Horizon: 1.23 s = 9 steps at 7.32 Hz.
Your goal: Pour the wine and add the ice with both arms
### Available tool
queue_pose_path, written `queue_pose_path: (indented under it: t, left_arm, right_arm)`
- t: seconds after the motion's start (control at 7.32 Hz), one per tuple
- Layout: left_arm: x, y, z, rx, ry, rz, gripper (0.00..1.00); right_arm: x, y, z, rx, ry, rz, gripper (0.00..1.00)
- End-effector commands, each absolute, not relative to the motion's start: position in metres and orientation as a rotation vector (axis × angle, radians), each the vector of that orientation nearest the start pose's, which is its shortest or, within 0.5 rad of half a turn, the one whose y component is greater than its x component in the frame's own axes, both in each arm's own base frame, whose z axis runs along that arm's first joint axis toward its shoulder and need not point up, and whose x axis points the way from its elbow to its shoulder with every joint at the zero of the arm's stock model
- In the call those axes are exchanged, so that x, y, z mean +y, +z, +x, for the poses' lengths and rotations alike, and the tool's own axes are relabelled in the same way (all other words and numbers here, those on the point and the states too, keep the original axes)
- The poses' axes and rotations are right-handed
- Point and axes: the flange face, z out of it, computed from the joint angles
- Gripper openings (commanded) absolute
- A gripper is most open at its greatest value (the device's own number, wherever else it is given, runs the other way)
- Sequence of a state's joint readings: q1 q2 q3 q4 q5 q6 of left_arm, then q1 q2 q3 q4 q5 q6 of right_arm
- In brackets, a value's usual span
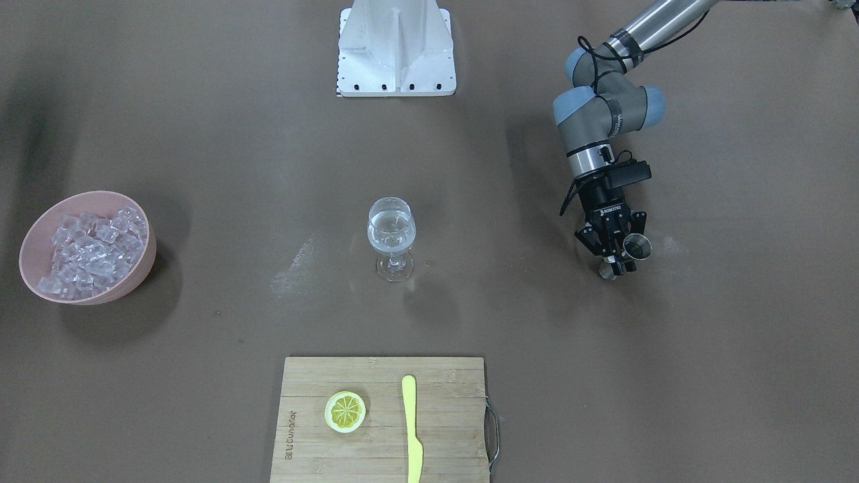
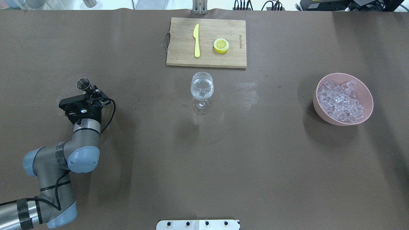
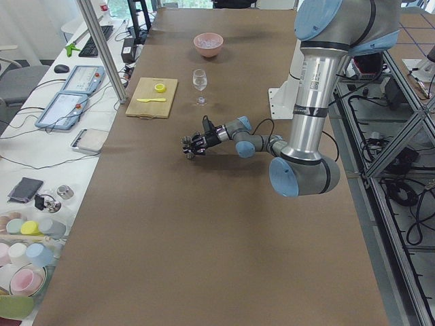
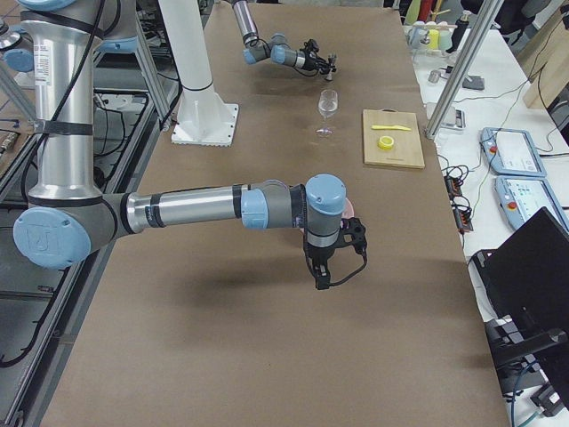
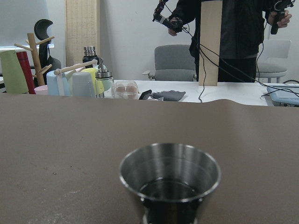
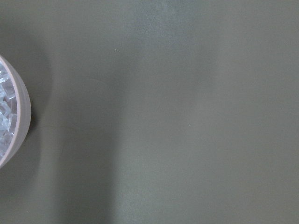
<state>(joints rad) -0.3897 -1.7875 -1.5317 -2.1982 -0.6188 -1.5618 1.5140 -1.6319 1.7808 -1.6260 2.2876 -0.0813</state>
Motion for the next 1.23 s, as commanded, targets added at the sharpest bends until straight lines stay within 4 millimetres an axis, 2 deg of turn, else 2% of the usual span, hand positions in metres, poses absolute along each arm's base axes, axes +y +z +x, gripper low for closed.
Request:
queue_pose_path:
  t: [0.0,0.41,0.82,1.09]
  left_arm:
    - [-0.415,0.431,0.453,0.678,-0.703,1.037,0.0]
    - [-0.402,0.364,0.443,0.789,-0.548,1.021,0.0]
    - [-0.387,0.333,0.434,0.935,-0.325,1.106,0.0]
    - [-0.378,0.316,0.434,0.955,-0.095,1.214,0.0]
  right_arm:
    - [-0.471,0.594,0.041,-0.717,-0.166,0.098,1.0]
    - [-0.471,0.594,0.043,-0.717,-0.16,0.1,1.0]
    - [-0.47,0.595,0.045,-0.717,-0.156,0.1,1.0]
    - [-0.469,0.595,0.046,-0.717,-0.156,0.099,1.0]
